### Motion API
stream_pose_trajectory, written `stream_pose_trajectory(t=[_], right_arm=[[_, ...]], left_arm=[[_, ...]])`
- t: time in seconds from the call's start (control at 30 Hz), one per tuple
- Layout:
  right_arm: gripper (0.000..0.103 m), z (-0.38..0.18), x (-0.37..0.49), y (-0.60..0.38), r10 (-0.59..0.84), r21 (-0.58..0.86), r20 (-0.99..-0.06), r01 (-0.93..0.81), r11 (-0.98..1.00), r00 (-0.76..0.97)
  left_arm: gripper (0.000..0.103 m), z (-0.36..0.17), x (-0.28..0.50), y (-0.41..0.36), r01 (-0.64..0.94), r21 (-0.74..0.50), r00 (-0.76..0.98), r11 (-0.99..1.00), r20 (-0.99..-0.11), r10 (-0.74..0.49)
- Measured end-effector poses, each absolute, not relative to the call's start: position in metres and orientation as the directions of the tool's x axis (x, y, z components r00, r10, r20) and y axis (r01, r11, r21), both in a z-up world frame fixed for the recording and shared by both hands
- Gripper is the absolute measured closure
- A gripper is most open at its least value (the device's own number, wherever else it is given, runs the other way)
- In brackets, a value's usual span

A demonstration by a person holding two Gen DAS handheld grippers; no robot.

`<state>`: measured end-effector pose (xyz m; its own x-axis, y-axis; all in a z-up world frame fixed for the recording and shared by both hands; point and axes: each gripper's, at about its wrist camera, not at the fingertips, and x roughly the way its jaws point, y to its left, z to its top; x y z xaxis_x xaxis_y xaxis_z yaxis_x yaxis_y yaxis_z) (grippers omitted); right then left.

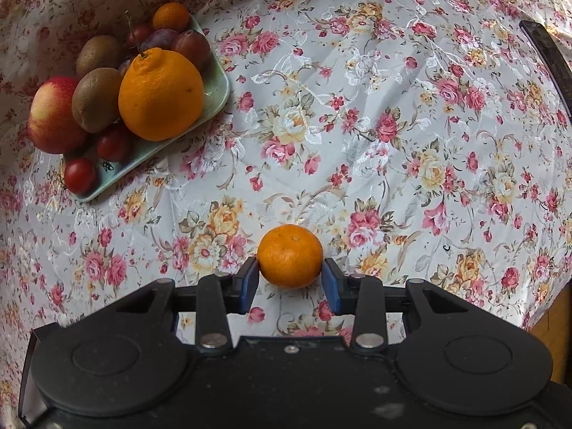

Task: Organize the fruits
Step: 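Hold the red tomato with the left tool while the right tool approaches the tangerine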

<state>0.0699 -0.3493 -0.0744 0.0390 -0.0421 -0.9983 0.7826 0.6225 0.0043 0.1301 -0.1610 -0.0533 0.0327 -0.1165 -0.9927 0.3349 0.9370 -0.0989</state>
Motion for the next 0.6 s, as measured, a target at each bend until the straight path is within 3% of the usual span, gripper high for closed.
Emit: stream_pose_trajectory(t=[0.13, 0.27, 0.6], right_arm=[[0.076, -0.067, 0.065, -0.349, -0.020, 0.024, -0.999, 0.780, 0.625, 0.046], [0.076, -0.070, 0.063, -0.353, 0.024, 0.051, -0.999, 0.787, 0.615, 0.046], [0.065, -0.085, 0.066, -0.357, 0.062, 0.085, -0.996, 0.800, 0.594, 0.059]], left_arm=[[0.061, -0.053, 0.127, -0.166, 0.342, -0.102, 0.026, 0.934, -0.993, -0.118], [0.061, -0.054, 0.124, -0.171, 0.350, -0.094, 0.026, 0.932, -0.994, -0.110], [0.060, -0.060, 0.124, -0.179, 0.355, -0.091, 0.017, 0.930, -0.994, -0.104]])
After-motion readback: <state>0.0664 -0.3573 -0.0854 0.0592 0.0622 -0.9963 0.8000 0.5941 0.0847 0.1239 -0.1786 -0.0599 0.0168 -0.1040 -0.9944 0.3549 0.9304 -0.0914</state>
